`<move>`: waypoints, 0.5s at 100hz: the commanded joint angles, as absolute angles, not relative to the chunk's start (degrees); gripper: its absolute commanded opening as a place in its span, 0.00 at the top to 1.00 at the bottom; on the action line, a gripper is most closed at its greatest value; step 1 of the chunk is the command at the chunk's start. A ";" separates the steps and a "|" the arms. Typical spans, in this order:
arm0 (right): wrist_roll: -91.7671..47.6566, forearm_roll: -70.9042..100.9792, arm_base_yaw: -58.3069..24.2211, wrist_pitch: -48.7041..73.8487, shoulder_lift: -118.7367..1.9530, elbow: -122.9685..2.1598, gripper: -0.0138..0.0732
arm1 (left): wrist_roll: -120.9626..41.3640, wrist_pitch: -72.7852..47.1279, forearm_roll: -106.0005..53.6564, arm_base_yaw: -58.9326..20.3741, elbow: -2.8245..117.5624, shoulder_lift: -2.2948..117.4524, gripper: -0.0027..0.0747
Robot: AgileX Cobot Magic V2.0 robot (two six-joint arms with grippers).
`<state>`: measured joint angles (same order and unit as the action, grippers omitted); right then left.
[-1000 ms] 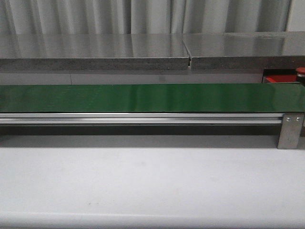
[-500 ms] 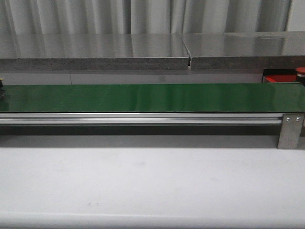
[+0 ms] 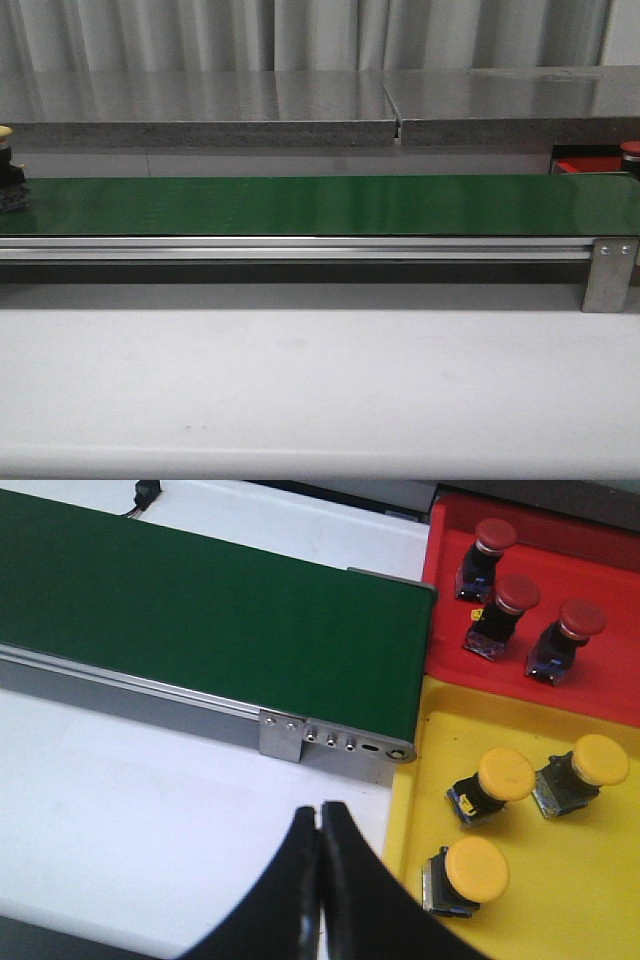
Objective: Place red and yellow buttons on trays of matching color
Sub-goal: 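Move the left gripper over the red push-button on the table, then lower the left gripper onto the red push-button and grasp it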
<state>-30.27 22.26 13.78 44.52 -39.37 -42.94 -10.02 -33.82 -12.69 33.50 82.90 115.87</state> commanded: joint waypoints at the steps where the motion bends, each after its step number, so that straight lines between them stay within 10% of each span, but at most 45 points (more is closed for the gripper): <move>1: -30.64 23.52 13.79 41.44 -39.33 -44.25 0.98 | -9.94 -31.22 -13.63 33.63 84.61 113.24 0.18; 24: -30.64 23.52 13.79 41.44 -39.33 -44.25 0.98 | -9.94 -30.79 -13.63 33.63 84.61 113.24 0.24; 50: -30.64 23.52 13.79 41.44 -39.33 -44.25 0.98 | -9.94 -30.79 -15.17 33.63 84.61 113.24 0.90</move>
<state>-30.27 22.26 13.78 44.52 -39.37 -42.94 -10.02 -33.37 -13.08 33.50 82.90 116.31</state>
